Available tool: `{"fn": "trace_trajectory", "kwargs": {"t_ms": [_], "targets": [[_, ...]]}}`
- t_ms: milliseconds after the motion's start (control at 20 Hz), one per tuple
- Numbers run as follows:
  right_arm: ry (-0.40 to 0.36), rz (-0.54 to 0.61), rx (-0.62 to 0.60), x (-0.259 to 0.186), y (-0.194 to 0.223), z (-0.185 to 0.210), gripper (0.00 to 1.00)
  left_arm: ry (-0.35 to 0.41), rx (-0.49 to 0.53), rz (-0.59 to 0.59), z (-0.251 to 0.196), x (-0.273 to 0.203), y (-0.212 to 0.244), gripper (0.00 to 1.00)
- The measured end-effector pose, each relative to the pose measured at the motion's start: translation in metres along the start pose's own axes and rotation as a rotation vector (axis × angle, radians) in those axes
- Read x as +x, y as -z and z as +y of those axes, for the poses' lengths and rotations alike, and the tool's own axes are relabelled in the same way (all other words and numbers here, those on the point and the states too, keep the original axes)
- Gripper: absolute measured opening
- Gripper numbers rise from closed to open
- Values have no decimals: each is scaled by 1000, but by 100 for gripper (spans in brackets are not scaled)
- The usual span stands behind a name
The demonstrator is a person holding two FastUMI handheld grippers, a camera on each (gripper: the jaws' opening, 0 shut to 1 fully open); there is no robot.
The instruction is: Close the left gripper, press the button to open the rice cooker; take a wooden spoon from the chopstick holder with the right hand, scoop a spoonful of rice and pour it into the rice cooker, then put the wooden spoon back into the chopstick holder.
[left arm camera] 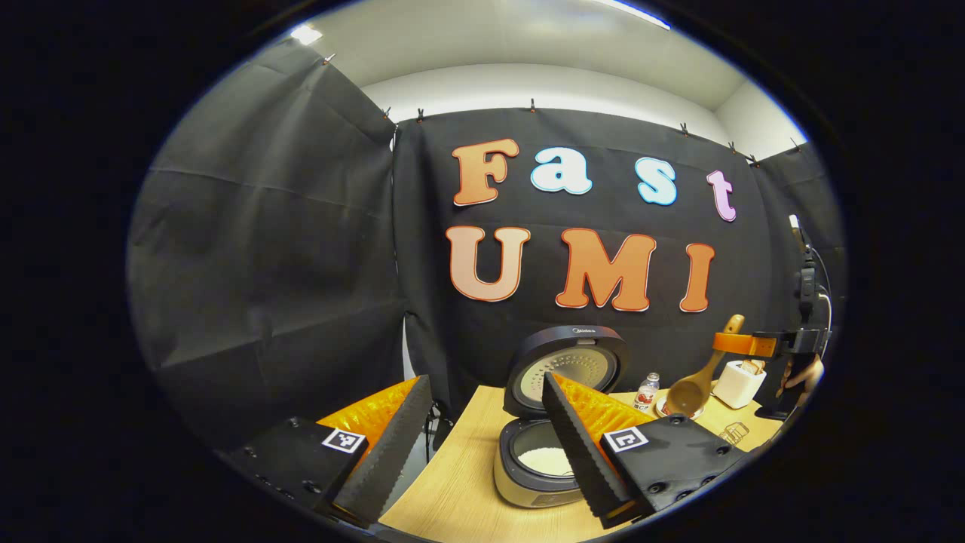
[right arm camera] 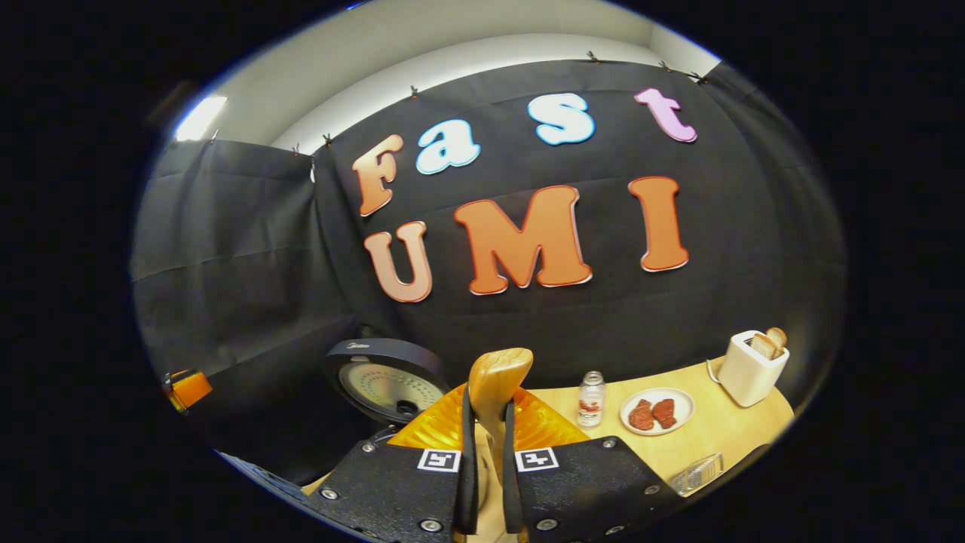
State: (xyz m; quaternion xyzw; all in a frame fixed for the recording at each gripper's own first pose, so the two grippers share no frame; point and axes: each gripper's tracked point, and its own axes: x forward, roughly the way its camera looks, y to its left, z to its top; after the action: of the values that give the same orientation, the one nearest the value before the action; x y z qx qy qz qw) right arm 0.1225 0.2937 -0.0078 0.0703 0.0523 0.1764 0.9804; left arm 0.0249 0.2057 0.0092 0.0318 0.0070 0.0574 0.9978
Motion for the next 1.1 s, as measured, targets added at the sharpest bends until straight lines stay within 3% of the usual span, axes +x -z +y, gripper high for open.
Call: {"fn": "trace_trajectory", "kwargs": {"t_ms": [150,200,250,550,850,1100], "targets": [[90,2,17,-23,0,-61,12,7,15,-13,-14,2,-4,98],[126,3,24,-32,0,-84,7,20,13,-12,-22,3,-4,97],[158,4,31,-40,2,-105,12,27,9,-11,-27,2,-5,97],[314,14,59,-80,18,-208,12,47,26,6,-62,2,-2,97],[343,59,115,-83,59,-259,12,54,21,13,-90,-9,-3,97],[342,124,169,-64,105,-285,13,6,55,0,-95,-22,-10,98]]}}
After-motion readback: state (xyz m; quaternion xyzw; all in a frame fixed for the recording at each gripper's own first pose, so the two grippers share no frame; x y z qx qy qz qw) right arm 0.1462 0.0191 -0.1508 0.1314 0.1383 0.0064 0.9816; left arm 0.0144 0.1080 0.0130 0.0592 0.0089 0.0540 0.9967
